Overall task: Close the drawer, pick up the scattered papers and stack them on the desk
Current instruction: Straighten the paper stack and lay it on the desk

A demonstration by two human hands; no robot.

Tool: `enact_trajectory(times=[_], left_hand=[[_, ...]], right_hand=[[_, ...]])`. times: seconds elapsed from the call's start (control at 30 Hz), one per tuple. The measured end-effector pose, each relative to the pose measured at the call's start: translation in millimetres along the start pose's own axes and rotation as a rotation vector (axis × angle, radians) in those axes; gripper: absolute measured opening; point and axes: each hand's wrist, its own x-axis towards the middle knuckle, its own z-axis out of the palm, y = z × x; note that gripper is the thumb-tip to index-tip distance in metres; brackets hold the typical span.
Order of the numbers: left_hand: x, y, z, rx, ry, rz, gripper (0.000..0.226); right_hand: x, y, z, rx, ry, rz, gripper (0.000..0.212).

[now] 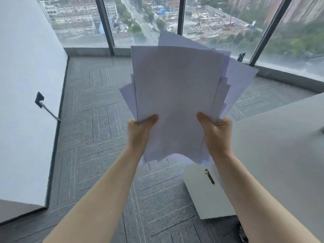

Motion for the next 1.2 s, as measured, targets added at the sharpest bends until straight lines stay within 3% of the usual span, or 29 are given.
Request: enact_trajectory(times=[0.27, 0.43, 0.57, 0.63, 0.7, 0.9, 1.1, 1.2], left_hand=[[-42, 16, 112, 0.012, -0.232, 0.019, 0.004], [-70, 6, 184, 0.044, -0.344, 0.049, 0.013], [-90, -13, 235, 0.044, -0.397, 0.041, 0.007], [-97, -32, 250, 0.08, -0.441, -0.001, 0.011], [-104, -57, 257, 0.113, -0.497, -0.067, 0.018], [-122, -101, 275, 0.134, -0.537, -0.168, 0.02], [-135, -97, 297, 0.049, -0.485, -0.102, 0.013], [-136, -95, 302, 0.015, -0.492, -0.065, 0.027]], right_hand=[[7, -36, -117, -0.005, 0.231, -0.07, 0.041], [6, -40, -195, -0.037, 0.364, -0.129, 0.043], [0, -32, -254, -0.045, 0.444, -0.173, 0.045], [-9, -18, -281, -0.06, 0.434, -0.114, 0.038], [-21, 3, -305, -0.092, 0.38, -0.041, 0.013], [-40, 47, -342, -0.067, 0.372, 0.102, 0.037], [-31, 41, -348, 0.052, 0.488, 0.06, 0.033], [-30, 35, -360, 0.076, 0.426, 0.023, 0.034]])
